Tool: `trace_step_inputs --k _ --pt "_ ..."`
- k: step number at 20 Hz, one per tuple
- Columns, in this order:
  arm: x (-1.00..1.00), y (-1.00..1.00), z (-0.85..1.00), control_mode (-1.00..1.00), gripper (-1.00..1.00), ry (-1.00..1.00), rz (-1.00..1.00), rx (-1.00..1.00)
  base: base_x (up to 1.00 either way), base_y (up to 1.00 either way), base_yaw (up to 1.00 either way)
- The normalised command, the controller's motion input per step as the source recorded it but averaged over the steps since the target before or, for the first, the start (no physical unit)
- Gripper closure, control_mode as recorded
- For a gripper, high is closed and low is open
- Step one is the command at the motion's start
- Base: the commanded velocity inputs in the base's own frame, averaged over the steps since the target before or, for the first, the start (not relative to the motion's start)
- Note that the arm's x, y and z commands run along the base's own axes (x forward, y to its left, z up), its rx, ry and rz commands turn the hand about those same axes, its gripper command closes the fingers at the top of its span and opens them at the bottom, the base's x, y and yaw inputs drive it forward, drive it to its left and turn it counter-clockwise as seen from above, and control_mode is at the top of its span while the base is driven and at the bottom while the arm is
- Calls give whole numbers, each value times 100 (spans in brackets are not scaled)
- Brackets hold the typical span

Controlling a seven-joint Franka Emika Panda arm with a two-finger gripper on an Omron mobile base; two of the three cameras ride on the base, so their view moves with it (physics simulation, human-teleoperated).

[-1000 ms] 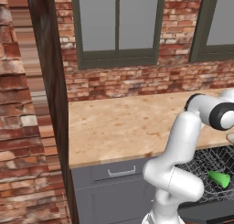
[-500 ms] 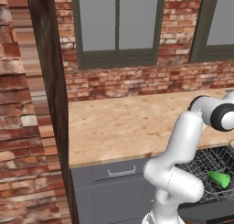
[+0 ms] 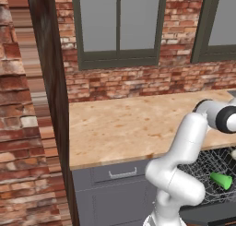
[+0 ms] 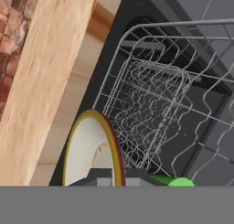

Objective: Pick up the cup and bowl from the counter, place them in the dishwasher, and close the dishwasher door.

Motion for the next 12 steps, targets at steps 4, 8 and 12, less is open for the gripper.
trace_step_inputs --k 4,8,12 --pt "0 0 -55 -100 100 0 0 -10 0 0 0" --pt "0 0 -52 -100 100 -2 0 -10 0 0 0" --pt "0 0 -54 -100 100 -5 -2 -12 0 0 0"
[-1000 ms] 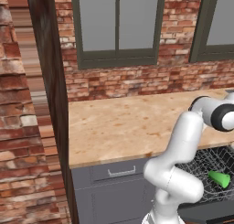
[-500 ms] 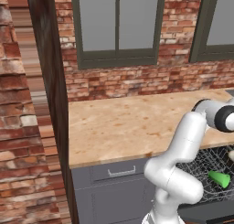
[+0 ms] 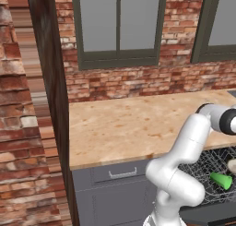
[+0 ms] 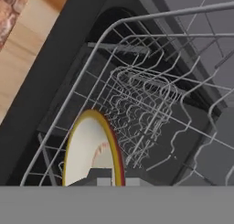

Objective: Pick up the cup and bowl from the counter, place them in the dishwasher, and close the dishwasher door.

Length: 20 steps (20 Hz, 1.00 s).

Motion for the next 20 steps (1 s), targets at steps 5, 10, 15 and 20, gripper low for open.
trace_step_inputs --k 5,10,15,20 --pt "0 0 -50 -100 100 -8 -2 -12 0 0 0" --pt "0 0 -39 -100 100 -11 -3 -11 0 0 0" --pt "0 0 -31 -100 -100 -11 -3 -9 0 0 0" --pt "0 -2 -1 -100 -100 -15 -3 -5 0 0 0"
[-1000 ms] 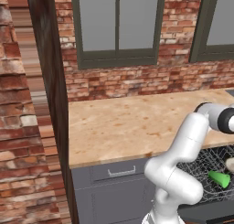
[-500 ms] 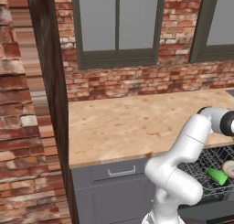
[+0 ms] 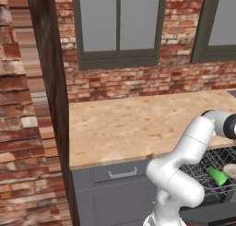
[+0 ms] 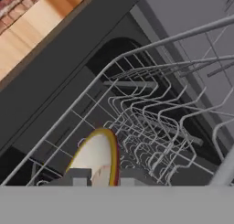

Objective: Pick up the cup and bowl from the counter, place them in the dishwasher, and close the dishwasher door.

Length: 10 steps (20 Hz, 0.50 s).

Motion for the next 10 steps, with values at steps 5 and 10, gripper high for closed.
trace_step_inputs --k 5,10 --pt "-2 -7 59 -100 -100 -19 -2 -2 0 0 0" --pt "-3 -2 81 -100 -100 -15 -1 0 0 0 0"
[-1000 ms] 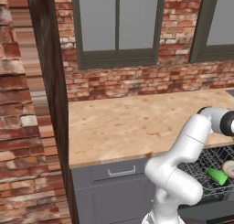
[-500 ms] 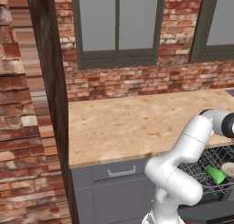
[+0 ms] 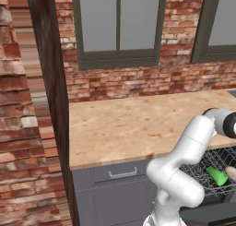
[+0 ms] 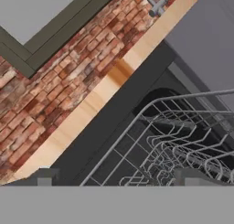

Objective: Pick up the cup and bowl from the counter, place them in the dishwasher, and close the dishwasher door.

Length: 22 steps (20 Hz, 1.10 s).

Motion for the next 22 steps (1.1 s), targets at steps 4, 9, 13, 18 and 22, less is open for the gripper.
trace_step_inputs --k 4,9,13,18,22 --pt "0 0 40 -100 -100 -5 0 0 0 0 0" --pt "4 0 31 -100 -100 3 0 0 0 0 0" --pt "1 0 73 -100 -100 15 0 5 0 0 0" --pt "0 0 95 -100 -100 23 0 16 0 0 0" --pt "0 0 84 -100 -100 28 0 17 0 0 0"
